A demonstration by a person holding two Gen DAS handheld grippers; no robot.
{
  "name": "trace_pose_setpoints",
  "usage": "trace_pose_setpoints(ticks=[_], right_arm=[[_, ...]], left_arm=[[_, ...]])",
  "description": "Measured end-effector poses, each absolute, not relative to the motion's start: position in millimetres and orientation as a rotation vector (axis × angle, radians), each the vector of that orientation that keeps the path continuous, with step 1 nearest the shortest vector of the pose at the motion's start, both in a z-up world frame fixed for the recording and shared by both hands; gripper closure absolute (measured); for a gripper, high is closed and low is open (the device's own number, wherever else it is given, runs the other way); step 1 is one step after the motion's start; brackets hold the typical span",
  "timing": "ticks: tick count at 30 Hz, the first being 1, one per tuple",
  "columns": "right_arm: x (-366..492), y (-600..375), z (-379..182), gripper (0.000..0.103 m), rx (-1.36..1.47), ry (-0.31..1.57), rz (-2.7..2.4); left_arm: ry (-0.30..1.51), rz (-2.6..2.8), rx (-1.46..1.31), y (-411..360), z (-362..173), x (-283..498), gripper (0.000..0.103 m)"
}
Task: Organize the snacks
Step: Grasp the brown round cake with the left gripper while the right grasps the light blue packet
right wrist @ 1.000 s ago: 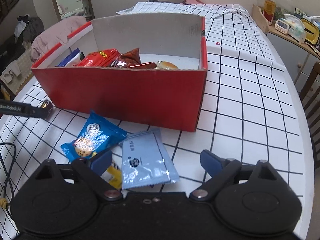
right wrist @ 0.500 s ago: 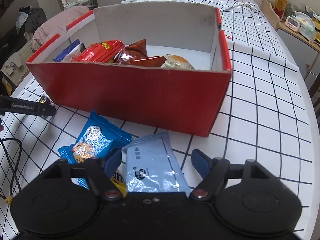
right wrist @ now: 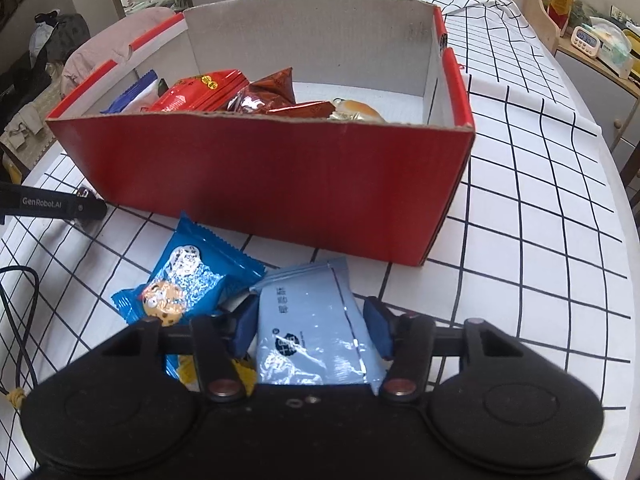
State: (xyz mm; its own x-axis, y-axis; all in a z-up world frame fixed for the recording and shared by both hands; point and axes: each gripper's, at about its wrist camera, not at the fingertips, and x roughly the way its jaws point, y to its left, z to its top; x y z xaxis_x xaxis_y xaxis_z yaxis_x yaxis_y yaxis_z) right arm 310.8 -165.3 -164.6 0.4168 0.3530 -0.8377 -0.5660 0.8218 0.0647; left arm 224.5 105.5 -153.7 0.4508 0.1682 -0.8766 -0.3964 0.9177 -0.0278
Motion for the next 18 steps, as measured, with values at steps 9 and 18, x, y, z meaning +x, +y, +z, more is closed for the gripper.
trace_pose_setpoints(ticks=[9,18], right_arm=[[307.7,-175.1,-161.3,0.054,-0.16,0.988,0.549],[298.2,-196.1,-150.0,0.054,-0.069,0.974,0.52]], left_arm=[[1.05,0.34,-0.306,110.6,-150.4,214.8,0.07],[1.022,0.311,-0.335,103.9,-131.5,201.3,0.07]])
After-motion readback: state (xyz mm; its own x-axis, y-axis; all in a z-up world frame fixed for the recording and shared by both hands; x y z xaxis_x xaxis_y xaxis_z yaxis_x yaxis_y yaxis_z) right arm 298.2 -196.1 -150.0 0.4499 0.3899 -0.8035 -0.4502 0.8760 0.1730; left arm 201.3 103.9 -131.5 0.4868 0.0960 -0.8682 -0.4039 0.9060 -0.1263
